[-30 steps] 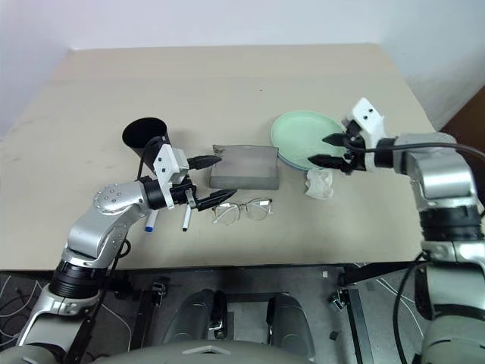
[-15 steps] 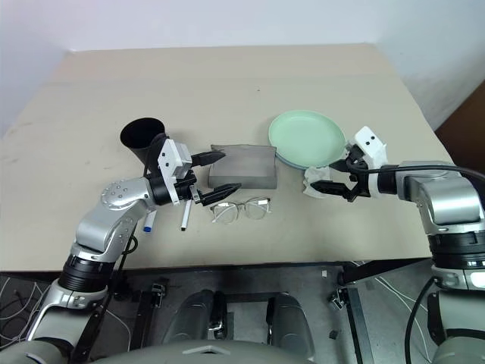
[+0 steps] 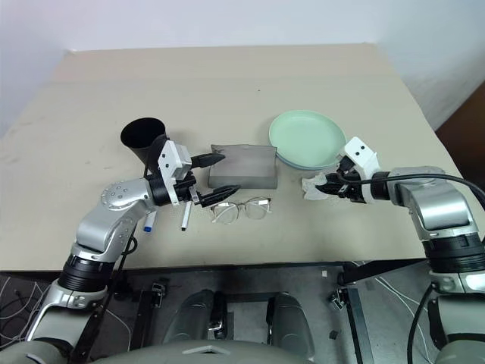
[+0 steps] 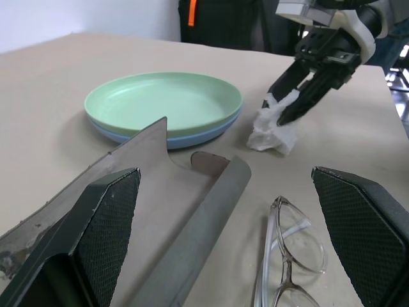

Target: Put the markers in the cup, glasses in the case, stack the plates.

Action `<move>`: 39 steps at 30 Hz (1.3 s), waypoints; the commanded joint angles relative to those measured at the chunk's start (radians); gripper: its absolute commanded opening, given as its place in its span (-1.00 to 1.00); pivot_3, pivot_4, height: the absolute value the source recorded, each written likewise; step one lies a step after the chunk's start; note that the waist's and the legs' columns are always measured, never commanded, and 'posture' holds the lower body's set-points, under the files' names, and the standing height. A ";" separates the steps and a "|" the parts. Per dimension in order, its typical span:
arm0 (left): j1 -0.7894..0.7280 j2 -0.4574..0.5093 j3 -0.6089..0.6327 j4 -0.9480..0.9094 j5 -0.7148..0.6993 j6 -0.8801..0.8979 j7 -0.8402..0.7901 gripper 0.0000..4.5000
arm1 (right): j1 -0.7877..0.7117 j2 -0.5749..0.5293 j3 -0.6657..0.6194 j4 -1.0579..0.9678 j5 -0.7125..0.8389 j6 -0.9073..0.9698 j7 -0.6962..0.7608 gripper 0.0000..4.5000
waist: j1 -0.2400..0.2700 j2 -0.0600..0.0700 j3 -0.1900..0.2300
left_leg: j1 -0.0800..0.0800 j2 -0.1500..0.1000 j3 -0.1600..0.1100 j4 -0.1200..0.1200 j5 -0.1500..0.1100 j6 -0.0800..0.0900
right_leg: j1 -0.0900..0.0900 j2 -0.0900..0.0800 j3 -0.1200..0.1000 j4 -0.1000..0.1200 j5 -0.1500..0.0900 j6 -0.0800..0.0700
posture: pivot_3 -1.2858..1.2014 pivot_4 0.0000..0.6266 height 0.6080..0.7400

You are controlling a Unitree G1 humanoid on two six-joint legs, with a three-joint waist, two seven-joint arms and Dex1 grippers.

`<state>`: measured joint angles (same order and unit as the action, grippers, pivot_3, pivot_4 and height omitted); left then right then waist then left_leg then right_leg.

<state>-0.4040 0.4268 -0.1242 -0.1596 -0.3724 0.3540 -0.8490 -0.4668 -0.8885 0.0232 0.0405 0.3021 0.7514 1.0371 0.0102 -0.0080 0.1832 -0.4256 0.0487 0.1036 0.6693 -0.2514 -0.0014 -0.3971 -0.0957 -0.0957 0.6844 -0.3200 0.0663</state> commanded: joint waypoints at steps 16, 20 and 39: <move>0.030 0.003 0.023 -0.036 -0.013 0.017 0.016 1.00 | -0.425 0.118 -0.025 0.361 -0.096 -0.177 -0.179 -0.99 | -0.012 0.000 0.000 | 0.000 0.000 0.001 0.000 0.003 -0.002 | -0.001 0.000 0.000 0.000 0.002 0.000 | 0.03 -0.52 0.41; 0.053 0.020 0.034 -0.066 -0.019 0.031 0.026 1.00 | -0.528 0.191 0.028 0.561 -0.184 -0.238 -0.253 -0.99 | -0.024 0.000 0.000 | -0.001 0.000 0.001 0.000 0.003 -0.003 | -0.002 0.000 0.001 0.000 0.002 0.000 | 0.03 -0.52 0.41; 0.179 0.072 0.119 -0.200 -0.072 0.092 0.083 1.00 | -0.528 0.149 0.008 0.391 -0.185 -0.236 -0.093 0.87 | -0.023 0.002 0.001 | -0.001 0.000 0.001 -0.001 0.003 -0.003 | -0.002 -0.001 0.001 0.000 0.002 0.000 | 0.03 -0.52 0.41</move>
<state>-0.2312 0.4964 -0.0228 -0.3254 -0.4389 0.4552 -0.7775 -0.9767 -0.7253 0.0629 0.5195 0.0883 0.5033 0.9237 -0.0124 -0.0064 0.1842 -0.4271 0.0483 0.1047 0.6680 -0.2480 -0.0043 -0.3993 -0.0966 -0.0950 0.6840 -0.3184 0.0663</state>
